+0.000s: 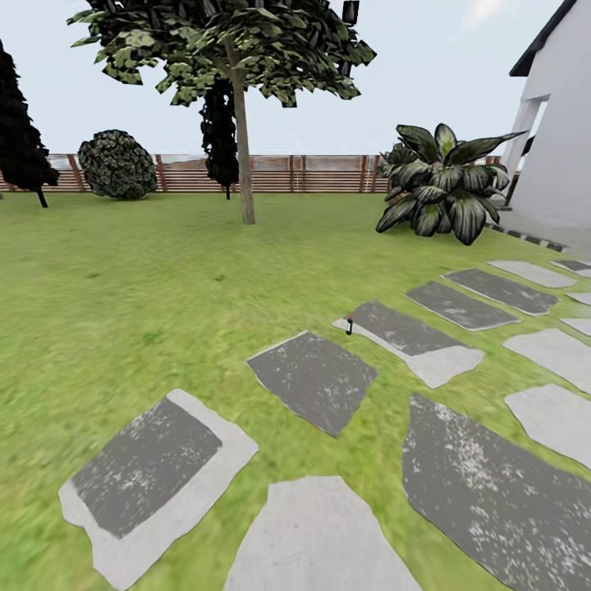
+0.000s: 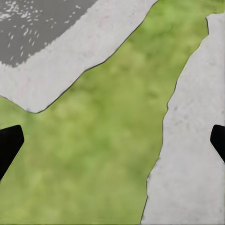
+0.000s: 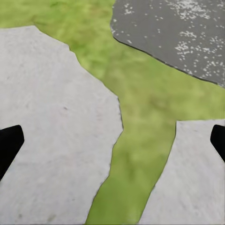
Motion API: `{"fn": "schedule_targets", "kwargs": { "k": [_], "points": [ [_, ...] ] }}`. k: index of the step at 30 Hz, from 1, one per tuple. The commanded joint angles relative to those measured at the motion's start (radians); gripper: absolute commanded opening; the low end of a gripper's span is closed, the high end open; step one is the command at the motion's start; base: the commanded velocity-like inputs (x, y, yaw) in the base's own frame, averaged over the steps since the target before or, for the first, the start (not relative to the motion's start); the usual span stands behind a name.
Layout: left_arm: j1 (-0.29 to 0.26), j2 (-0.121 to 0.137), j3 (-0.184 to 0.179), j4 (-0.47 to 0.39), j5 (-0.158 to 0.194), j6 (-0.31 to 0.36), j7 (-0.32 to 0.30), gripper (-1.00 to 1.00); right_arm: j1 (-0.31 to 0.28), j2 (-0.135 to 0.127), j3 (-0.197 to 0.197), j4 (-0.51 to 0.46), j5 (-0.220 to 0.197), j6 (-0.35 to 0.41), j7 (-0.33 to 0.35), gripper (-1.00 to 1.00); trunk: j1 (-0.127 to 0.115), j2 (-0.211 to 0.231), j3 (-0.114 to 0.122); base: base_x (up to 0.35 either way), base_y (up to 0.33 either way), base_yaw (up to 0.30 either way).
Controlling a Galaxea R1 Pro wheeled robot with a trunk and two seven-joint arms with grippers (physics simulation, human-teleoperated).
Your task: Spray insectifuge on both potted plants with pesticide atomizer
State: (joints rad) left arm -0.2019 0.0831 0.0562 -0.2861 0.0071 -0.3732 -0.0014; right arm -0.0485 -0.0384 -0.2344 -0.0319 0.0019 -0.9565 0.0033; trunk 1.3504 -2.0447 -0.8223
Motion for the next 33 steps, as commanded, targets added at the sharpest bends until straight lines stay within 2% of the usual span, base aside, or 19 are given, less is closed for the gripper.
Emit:
{"fn": "schedule_targets", "kwargs": {
  "k": [1, 13, 33],
  "points": [
    [-0.001, 0.0, 0.002, 0.001, 0.001, -0.003, 0.0, 1.0, -0.001, 0.001, -0.002, 0.002, 0.001, -0.003, 0.001, 1.0, 0.0, 0.0, -0.001, 0.335, 0.0, 0.0],
    [-0.001, 0.0, 0.002, 0.001, 0.001, -0.003, 0.0, 1.0, -0.001, 0.011, -0.001, 0.002, 0.002, -0.001, 0.003, 1.0, 0.0, 0.0, -0.001, 0.335, 0.0, 0.0],
    [-0.001, 0.0, 0.002, 0.001, 0.001, -0.004, 0.0, 1.0, -0.001, 0.012, 0.0, 0.003, 0.003, -0.001, 0.003, 1.0, 0.0, 0.0, -0.001, 0.335, 0.0, 0.0]
  ]
}}
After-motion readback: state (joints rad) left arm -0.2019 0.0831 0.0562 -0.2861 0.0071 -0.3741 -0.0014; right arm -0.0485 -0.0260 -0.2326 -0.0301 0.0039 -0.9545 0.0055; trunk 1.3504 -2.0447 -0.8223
